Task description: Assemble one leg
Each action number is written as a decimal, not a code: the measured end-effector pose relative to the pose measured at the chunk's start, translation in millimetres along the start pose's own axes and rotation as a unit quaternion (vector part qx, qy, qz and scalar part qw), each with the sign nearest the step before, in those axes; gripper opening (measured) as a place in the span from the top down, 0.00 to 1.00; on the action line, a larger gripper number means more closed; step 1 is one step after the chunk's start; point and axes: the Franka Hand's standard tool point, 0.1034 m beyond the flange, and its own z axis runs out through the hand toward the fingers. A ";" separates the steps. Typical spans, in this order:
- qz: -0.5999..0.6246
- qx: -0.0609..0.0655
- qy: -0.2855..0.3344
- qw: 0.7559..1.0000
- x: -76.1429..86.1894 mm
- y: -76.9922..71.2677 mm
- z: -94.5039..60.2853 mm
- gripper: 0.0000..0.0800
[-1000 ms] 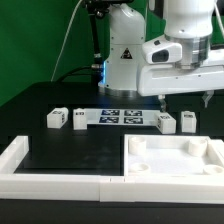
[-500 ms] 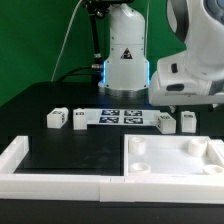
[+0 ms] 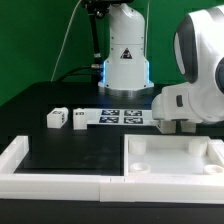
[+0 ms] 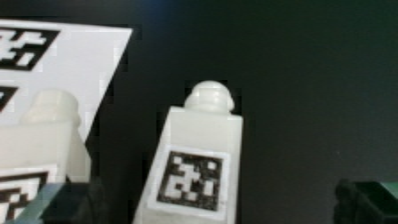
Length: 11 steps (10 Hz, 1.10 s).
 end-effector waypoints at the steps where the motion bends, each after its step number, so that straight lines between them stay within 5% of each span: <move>1: 0.001 -0.003 -0.005 1.000 1.7 -2.5 5.6 0.19; 7: -0.019 -0.005 -0.001 1.000 9.3 -5.2 20.3 0.19; 10: -0.022 -0.005 0.001 1.000 10.1 -5.7 17.5 0.64; 11: -0.022 -0.005 0.001 1.000 10.1 -5.7 17.7 0.64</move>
Offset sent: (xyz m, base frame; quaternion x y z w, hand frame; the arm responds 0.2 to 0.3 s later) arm -0.0094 -0.0122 -0.0203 -0.0232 0.0364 -0.0217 0.9988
